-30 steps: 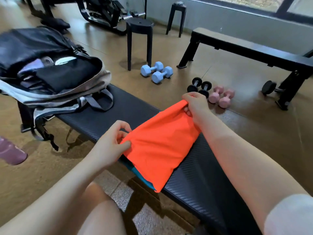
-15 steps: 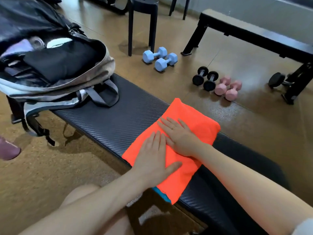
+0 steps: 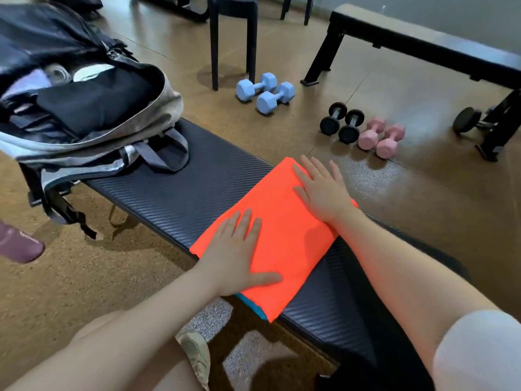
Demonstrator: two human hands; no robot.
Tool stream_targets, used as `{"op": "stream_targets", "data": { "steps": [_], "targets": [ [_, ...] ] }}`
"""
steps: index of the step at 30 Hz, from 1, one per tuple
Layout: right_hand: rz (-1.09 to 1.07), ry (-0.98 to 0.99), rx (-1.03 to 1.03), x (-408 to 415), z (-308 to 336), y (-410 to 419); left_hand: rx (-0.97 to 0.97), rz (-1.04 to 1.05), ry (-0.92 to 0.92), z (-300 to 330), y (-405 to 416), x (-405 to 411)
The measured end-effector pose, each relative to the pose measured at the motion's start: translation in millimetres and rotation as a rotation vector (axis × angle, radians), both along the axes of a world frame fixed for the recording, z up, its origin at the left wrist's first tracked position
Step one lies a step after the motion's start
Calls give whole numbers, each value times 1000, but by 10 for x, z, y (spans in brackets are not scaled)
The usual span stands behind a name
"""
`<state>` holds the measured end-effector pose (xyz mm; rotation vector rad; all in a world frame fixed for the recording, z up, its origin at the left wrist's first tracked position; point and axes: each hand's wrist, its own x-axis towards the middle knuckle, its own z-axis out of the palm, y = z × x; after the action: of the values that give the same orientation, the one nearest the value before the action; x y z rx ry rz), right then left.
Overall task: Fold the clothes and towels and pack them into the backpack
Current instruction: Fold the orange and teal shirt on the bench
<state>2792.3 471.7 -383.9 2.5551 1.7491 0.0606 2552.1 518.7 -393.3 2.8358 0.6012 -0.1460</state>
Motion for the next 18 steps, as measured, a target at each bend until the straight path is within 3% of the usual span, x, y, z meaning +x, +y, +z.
{"op": "stream_targets", "data": {
  "steps": [2, 4, 6, 9, 15, 18],
  "targets": [
    [132, 17, 244, -248, 43, -88, -136, 1, -121, 86, 89, -65],
    [317, 119, 408, -520, 93, -308, -151, -3, -221, 143, 145, -150],
    [496, 186, 388, -789, 142, -535, -78, 77, -260, 105, 202, -200],
    [650, 243, 228, -1072, 115, -761, -153, 237, -193, 118, 211, -208],
    [549, -122, 111, -1378, -127, -1064, -221, 292, -210, 56, 102, -341],
    [483, -22, 245, -1426, -136, -1149, -316, 288, -245, 58, 12, -398]
  ]
}}
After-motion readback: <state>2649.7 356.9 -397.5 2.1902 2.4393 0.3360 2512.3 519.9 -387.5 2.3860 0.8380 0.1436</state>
